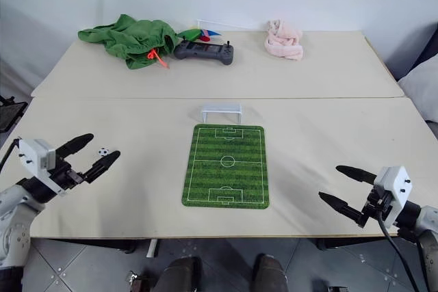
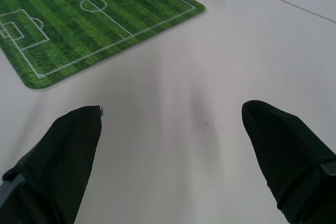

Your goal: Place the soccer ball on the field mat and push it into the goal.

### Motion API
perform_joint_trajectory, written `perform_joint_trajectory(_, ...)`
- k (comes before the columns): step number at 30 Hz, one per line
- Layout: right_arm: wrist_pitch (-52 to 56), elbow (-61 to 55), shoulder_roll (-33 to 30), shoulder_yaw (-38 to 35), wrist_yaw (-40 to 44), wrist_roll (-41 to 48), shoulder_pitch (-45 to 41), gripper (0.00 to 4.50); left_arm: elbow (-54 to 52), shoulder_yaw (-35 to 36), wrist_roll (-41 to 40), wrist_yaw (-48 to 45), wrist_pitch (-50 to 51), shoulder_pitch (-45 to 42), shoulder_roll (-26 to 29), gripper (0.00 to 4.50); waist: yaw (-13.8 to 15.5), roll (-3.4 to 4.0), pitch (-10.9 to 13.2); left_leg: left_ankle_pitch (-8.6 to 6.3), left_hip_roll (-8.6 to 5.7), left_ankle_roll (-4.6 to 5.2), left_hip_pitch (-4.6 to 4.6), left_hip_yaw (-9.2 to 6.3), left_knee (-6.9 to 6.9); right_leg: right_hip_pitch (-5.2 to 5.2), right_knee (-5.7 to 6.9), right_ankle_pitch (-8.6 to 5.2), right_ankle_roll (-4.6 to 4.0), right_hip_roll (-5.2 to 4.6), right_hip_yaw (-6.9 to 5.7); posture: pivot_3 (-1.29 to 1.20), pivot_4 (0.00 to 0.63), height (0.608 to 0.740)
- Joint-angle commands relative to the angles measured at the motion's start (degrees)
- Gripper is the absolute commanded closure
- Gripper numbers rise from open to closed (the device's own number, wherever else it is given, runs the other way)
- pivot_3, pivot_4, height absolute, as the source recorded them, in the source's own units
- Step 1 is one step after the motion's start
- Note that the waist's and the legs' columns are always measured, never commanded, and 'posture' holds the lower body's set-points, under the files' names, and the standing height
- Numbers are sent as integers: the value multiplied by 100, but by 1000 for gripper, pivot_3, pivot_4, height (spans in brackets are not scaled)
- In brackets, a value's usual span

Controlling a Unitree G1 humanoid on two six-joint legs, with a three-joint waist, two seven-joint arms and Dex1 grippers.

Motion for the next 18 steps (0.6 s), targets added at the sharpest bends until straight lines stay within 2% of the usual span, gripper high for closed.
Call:
perform_joint_trajectory(1,14,-92,-67,-140,-4,95,-147,0,493,15,171,511,353,-488,87,37,9,0,0,0,0,0,0,0,1,0,0,0,0,1,0,0,150,740)
perform_joint_trajectory(6,26,-158,-53,-185,-27,63,-147,0,996,-303,454,760,841,-851,77,37,17,0,0,4,0,-8,3,6,-3,0,0,1,2,2,4,0,150,740)
perform_joint_trajectory(15,114,-338,-59,-288,-173,47,58,0,1353,-703,750,573,964,-859,142,37,51,-1,0,7,0,-21,5,15,-2,-1,-6,2,4,3,11,0,150,740)
perform_joint_trajectory(18,145,-344,-85,-279,-215,17,65,0,1473,-865,952,400,736,-820,210,612,54,0,0,6,0,-22,10,19,-3,-1,-4,2,4,3,15,0,150,740)
